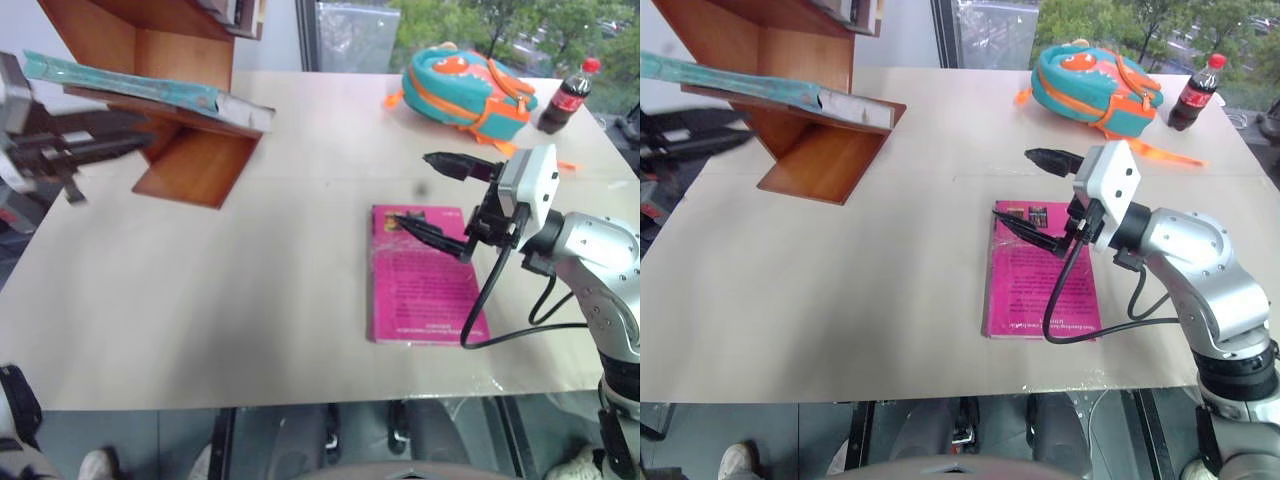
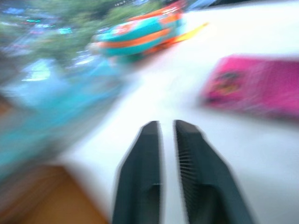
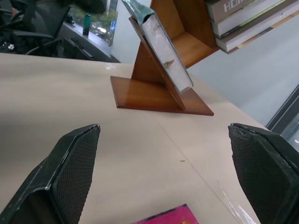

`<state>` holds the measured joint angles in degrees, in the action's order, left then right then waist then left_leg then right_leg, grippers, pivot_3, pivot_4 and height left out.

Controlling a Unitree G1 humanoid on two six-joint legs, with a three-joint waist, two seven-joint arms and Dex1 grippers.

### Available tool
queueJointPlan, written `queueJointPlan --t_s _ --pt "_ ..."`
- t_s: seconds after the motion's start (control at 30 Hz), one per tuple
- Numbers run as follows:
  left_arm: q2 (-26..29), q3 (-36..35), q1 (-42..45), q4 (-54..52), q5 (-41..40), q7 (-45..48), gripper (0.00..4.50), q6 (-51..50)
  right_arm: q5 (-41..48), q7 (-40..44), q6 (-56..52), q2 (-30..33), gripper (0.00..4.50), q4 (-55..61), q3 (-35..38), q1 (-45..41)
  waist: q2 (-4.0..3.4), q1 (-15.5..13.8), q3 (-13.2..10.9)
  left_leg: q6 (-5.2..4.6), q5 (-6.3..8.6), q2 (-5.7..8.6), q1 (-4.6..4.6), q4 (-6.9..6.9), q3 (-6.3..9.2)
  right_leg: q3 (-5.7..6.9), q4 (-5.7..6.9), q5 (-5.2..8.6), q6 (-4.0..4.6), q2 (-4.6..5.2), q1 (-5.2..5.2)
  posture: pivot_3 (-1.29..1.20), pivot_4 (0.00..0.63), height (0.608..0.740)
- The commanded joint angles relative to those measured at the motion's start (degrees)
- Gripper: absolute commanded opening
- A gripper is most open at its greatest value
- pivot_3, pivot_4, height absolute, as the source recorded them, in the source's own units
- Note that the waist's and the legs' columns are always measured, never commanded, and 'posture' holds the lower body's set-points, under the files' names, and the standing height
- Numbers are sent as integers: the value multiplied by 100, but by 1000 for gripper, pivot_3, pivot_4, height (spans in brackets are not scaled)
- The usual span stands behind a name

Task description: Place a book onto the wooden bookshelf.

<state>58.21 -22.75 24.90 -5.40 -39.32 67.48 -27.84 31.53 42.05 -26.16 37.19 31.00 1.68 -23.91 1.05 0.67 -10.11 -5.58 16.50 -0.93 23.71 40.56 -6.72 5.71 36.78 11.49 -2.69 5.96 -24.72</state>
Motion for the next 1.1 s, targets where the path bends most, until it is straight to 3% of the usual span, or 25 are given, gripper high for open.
queueJointPlan --t_s 0.03,0.1,0.23,0.4,0.6,0.73,0.9,1.0,1.07,1.1 --pt "-1411 377 -132 -1519 -311 -2052 89 -402 36 -200 -127 120 4500 473 305 185 -14 -64 8 0 0 6 -5 1 3 -4 1 0 -1 6 8 0 150 740" --pt "-2387 960 27 -1599 292 -2890 89 -93 58 -341 -244 175 4500 692 415 353 -3 -121 6 0 0 12 -3 13 10 -6 7 -2 0 9 15 0 150 740" --pt "-3689 1506 567 -895 1468 -4343 89 688 161 -612 -499 235 4500 1077 601 553 -3 -157 6 1 -1 4 0 36 9 13 16 -5 4 -8 20 0 150 740" --pt "-4391 1151 1214 247 2606 -6107 89 1684 272 -849 -717 281 4500 1369 800 713 -5 -126 9 1 -2 -3 -5 46 5 7 15 -9 9 -16 25 0 150 740" --pt "-4543 1078 1566 864 2702 -6363 89 2106 323 -954 -774 283 4500 1401 783 710 -5 -121 9 1 -1 -14 -2 45 -2 4 15 -10 10 -23 16 0 150 740" --pt "-4583 1480 1133 413 2184 -5471 89 1659 316 -905 -799 346 4500 1325 818 824 -5 -134 9 1 -1 -15 -2 45 -5 2 15 -10 10 -20 15 0 150 740" --pt "-4167 1945 209 -288 1766 -4373 89 956 -285 -900 -959 793 4500 952 682 1404 -5 -153 9 0 -1 -9 7 44 3 12 8 -9 10 -12 15 0 150 740" --pt "-3814 1843 -258 -571 1438 -3911 782 589 -475 -855 -1058 994 4500 532 836 1729 -6 -139 9 0 0 -10 6 44 1 11 5 -9 9 -12 15 0 150 740" --pt "-3566 1729 -519 -741 1279 -3662 1463 433 -561 -655 -903 1105 4500 408 998 2074 -8 -141 9 1 0 -13 2 44 2 11 7 -8 10 -13 15 0 150 740" --pt "-3418 1636 -678 -855 1151 -3533 2031 312 -621 -570 -820 1169 4500 366 1107 2284 -12 -142 10 2 0 -17 2 44 4 12 8 -8 11 -15 15 0 150 740"
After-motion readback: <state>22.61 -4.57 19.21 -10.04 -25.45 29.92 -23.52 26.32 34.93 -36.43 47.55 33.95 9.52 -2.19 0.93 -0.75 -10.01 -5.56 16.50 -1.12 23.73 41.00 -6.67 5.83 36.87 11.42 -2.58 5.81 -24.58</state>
